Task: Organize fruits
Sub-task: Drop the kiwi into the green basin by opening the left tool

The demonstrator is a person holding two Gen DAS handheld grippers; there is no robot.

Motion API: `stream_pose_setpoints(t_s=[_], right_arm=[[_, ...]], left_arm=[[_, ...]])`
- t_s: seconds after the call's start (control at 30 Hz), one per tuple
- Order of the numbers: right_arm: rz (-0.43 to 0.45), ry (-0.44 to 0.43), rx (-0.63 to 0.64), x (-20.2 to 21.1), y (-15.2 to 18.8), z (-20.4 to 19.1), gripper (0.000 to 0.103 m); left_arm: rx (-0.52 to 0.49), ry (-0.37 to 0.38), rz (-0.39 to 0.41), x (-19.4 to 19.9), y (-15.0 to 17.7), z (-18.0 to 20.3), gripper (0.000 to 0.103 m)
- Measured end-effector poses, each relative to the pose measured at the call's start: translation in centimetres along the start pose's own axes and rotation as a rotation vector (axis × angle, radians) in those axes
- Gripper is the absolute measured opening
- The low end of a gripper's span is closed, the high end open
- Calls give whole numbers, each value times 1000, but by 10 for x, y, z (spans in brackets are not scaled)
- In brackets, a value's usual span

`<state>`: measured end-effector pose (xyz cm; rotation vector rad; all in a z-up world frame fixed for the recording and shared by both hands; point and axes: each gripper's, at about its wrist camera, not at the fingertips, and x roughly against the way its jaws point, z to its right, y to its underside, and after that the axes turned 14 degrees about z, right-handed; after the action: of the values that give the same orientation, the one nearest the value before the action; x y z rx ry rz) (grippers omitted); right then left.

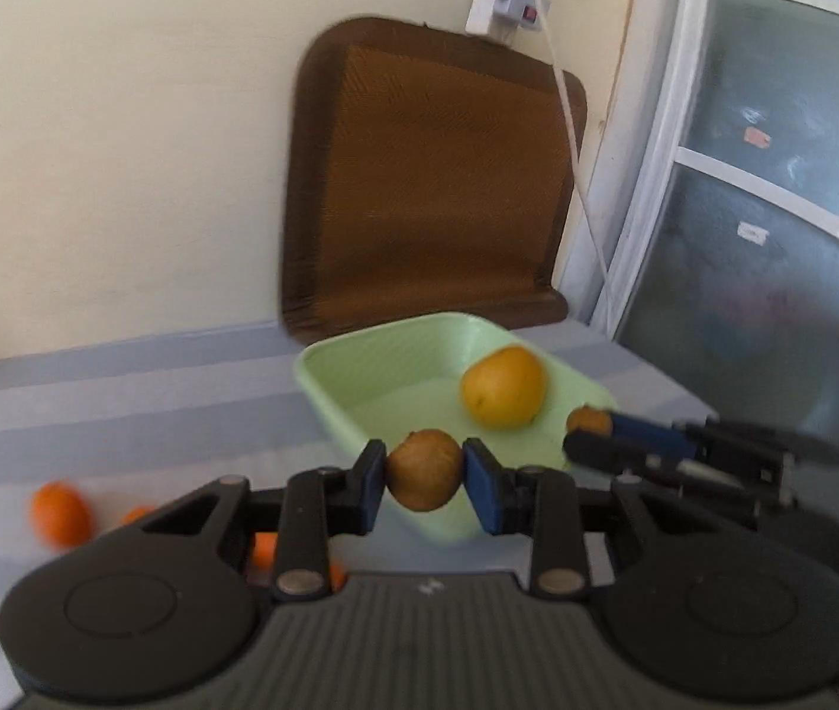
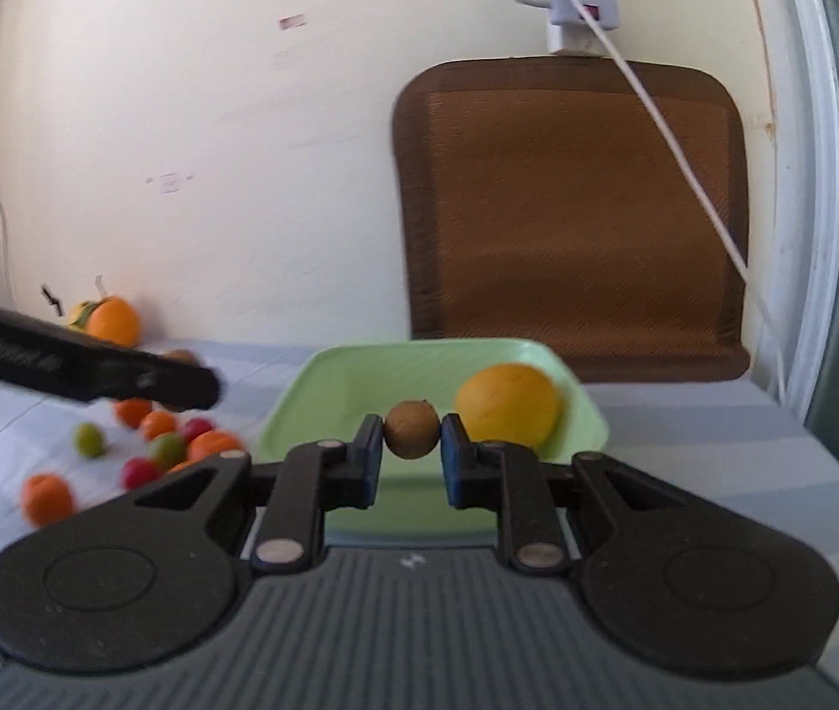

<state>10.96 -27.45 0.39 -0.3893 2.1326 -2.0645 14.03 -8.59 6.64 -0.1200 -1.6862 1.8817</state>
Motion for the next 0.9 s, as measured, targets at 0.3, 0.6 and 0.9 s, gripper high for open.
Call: stream_pose_setpoints(t_s=[0.3,0.6,0.9], right_arm=[[-13,38,-28,-20,13,21,24],[15,44,-82,-17,13,28,25],[66,48,-191,-1,7,33,27]], left_arm=[[78,31,-112,-74,6,-3,29],[127,15,-44,-43,-8,-16,39],[154,-148,136,92,0,-72,44]])
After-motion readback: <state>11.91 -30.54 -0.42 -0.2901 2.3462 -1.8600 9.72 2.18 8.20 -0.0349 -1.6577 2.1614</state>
